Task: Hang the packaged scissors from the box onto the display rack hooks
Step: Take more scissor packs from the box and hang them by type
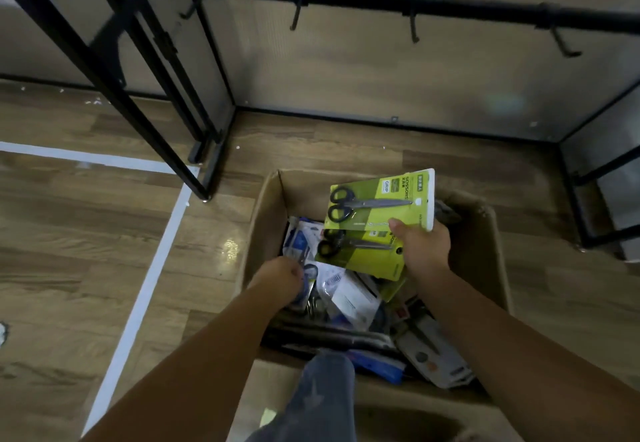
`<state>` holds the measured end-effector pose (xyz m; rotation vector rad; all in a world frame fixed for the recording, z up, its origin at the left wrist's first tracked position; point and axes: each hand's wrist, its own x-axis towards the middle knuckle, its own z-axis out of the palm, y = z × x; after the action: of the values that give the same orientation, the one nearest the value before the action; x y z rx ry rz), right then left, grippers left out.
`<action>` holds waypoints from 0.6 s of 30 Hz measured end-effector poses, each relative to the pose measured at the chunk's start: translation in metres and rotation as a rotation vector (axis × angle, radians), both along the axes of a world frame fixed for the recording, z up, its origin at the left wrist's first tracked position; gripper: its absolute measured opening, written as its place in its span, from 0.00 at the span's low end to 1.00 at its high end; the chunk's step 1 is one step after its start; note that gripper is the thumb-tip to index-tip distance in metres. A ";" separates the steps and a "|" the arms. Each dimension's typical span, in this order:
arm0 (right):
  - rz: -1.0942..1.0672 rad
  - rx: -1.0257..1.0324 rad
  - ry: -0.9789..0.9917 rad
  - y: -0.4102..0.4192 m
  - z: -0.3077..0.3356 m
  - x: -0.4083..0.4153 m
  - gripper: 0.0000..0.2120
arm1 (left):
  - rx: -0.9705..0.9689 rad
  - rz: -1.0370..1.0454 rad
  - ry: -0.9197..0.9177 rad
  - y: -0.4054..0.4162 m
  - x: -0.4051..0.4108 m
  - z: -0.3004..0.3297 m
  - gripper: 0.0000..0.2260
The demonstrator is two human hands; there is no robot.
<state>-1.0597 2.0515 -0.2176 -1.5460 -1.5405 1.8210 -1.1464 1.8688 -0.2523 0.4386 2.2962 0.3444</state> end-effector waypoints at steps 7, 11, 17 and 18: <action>-0.087 -0.070 -0.023 0.002 0.191 0.033 0.17 | 0.390 0.466 -0.214 0.012 0.027 0.180 0.13; -0.067 -0.073 -0.003 -0.005 0.314 0.045 0.28 | 0.532 0.457 -0.277 0.006 0.045 0.301 0.09; -0.008 -0.132 0.201 -0.012 0.494 0.066 0.20 | 0.689 0.231 -0.329 -0.014 0.060 0.483 0.04; 0.013 -0.142 0.241 -0.014 0.519 0.070 0.19 | 0.691 0.195 -0.324 -0.016 0.062 0.510 0.05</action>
<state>-0.9899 2.0375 0.3018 -1.3171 -1.3393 2.0762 -1.0843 1.8524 0.2575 0.4503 1.8565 1.2273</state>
